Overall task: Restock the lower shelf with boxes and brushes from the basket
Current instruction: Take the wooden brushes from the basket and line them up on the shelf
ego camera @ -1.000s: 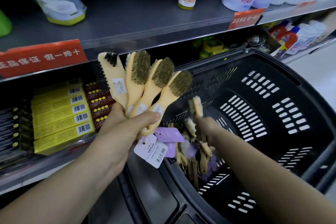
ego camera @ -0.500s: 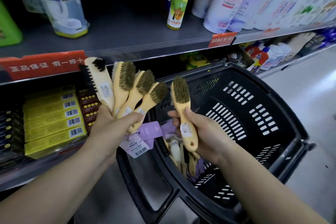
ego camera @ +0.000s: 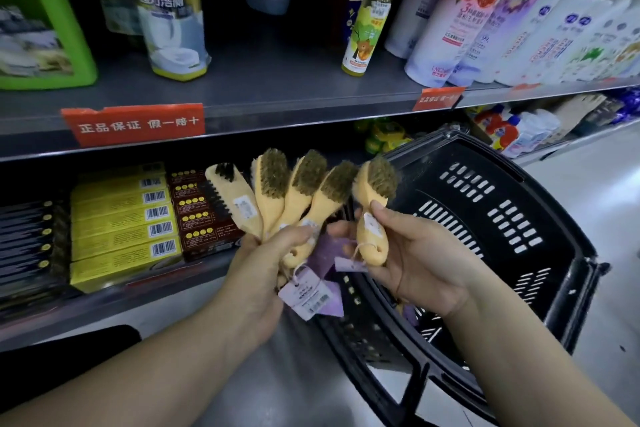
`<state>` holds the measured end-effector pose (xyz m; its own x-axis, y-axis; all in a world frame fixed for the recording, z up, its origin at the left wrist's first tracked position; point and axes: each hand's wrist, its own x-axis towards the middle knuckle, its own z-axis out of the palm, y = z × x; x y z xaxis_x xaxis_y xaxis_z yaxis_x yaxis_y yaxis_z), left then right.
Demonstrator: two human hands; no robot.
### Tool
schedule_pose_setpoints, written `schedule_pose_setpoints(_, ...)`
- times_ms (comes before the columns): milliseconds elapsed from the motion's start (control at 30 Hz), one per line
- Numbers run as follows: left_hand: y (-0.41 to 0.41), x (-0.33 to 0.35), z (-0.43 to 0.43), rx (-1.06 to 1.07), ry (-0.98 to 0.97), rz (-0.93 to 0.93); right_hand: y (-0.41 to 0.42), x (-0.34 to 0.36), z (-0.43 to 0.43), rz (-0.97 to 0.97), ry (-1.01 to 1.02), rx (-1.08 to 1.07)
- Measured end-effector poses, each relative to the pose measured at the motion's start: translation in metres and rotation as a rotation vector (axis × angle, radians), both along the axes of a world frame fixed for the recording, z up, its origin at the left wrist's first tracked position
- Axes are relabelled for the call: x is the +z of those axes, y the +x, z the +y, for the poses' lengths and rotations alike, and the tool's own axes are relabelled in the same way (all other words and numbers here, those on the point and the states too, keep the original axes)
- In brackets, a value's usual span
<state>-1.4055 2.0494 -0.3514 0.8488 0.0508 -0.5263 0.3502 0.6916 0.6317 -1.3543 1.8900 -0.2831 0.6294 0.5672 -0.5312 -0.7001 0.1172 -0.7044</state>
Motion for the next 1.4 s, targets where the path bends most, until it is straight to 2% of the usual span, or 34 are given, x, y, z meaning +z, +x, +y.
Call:
schedule_pose_setpoints(133, -0.009, -0.002, 0.026, 0.17, 0.008, 0.029, -0.008, 0.002, 0.035, 0.041, 0.043, 0.032)
schedule_pose_setpoints(300, -0.015, -0.015, 0.055, 0.41, 0.146, 0.139, 0.002, -0.047, 0.094, -0.027, -0.278, -0.167)
schedule_pose_setpoints(400, -0.017, -0.022, 0.065, 0.432, 0.189, 0.159, 0.015, -0.077, 0.108, 0.036, -0.327, -0.264)
schedule_pose_setpoints(500, -0.016, -0.028, 0.07, 0.409, 0.215, 0.18, 0.028, -0.087, 0.101, 0.071, -0.321, -0.297)
schedule_pose_setpoints(600, -0.014, -0.031, 0.069, 0.365, 0.225, 0.213, 0.032, -0.09, 0.093, 0.034, -0.332, -0.295)
schedule_pose_setpoints(767, -0.006, -0.027, 0.061, 0.293, 0.315, 0.161, 0.026, -0.091, 0.08, -0.04, -0.388, -0.274)
schedule_pose_setpoints(900, 0.002, -0.015, 0.06, 0.134, 0.41, 0.182, 0.018, -0.095, 0.065, -0.15, -0.513, -0.186)
schedule_pose_setpoints(1033, 0.018, -0.002, 0.067, 0.05, 0.591, 0.231, 0.013, -0.093, 0.055, -0.167, -0.514, -0.145)
schedule_pose_setpoints(1133, 0.03, -0.004, 0.078, -0.054, 0.655, 0.276, 0.019, -0.088, 0.047, -0.219, -0.558, -0.103)
schedule_pose_setpoints(1267, 0.048, -0.019, 0.094, -0.097, 0.592, 0.281, 0.024, -0.087, 0.036, -0.254, -0.63, -0.055)
schedule_pose_setpoints(1400, 0.06, -0.039, 0.097, -0.022, 0.435, 0.246, 0.03, -0.102, 0.037, -0.389, -0.955, 0.088)
